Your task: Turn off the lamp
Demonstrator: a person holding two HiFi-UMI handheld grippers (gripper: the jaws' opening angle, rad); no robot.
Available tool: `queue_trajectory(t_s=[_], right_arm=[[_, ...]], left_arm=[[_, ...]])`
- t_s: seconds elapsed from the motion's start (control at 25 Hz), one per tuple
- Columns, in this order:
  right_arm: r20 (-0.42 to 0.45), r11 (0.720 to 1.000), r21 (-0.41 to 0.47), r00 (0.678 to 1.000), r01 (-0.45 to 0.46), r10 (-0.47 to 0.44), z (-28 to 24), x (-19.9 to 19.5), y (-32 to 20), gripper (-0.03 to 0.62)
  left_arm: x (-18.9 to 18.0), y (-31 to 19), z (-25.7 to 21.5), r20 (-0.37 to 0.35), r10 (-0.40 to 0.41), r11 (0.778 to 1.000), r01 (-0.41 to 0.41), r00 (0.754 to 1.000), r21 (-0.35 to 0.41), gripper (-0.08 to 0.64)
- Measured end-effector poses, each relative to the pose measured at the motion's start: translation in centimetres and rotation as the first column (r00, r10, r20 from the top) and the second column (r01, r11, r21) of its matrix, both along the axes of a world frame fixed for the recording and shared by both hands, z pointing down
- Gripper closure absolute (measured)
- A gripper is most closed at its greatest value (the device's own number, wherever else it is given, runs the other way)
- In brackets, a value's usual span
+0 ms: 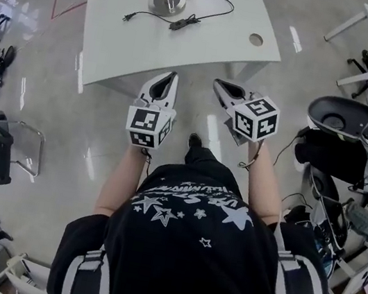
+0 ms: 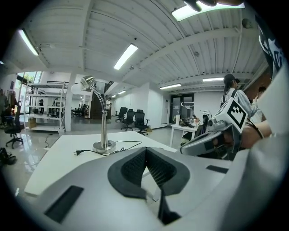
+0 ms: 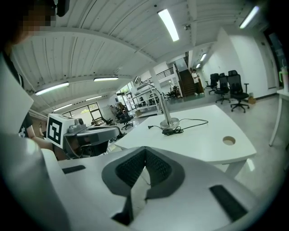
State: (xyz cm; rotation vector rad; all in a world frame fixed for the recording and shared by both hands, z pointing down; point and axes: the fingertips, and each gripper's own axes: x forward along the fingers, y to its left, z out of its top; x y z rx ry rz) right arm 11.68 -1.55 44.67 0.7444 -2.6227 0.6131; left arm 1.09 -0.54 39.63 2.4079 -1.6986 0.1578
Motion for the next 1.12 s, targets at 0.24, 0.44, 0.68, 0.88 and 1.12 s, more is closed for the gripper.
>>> queue_trajectory(t_s=[0.24, 0.44, 0.68, 0.88, 1.12], right_arm=[[0.010, 0.999, 0.034, 1.000, -0.023, 0.023, -1.4, -0.8, 3.7, 0.588], [-0.005, 0.998, 0.050, 0.999, -0.042, 0.042, -1.6, -1.2, 6.6, 0.588], [-0.004, 0.995, 0.076, 0.998, -0.064, 0.065, -1.9, -0.4, 9.8, 0.588], [0.006, 0.990, 0.100, 0.995, -0.100, 0.100, -2.6, 0.8, 11.0, 0.588], [0.022, 0.985, 0.118, 0.992, -0.123, 0.121, -2.7, 1.6, 12.3, 0.588]], left_arm=[[-1.1, 3.8, -0.7, -0.032, 0.007, 1.000, -0.007, 0.999, 0.007, 0.549], [-1.2, 6.9, -0.8, -0.035, 0.030, 1.000, -0.029, 0.999, 0.009, 0.549], [-0.3, 9.9, -0.9, -0.032, 0.053, 0.998, -0.052, 0.998, 0.026, 0.549], [1.0, 11.5, -1.7, -0.027, 0.074, 0.996, -0.073, 0.997, 0.049, 0.549], [2.1, 13.0, -2.0, -0.023, 0.090, 0.994, -0.089, 0.996, 0.070, 0.549]])
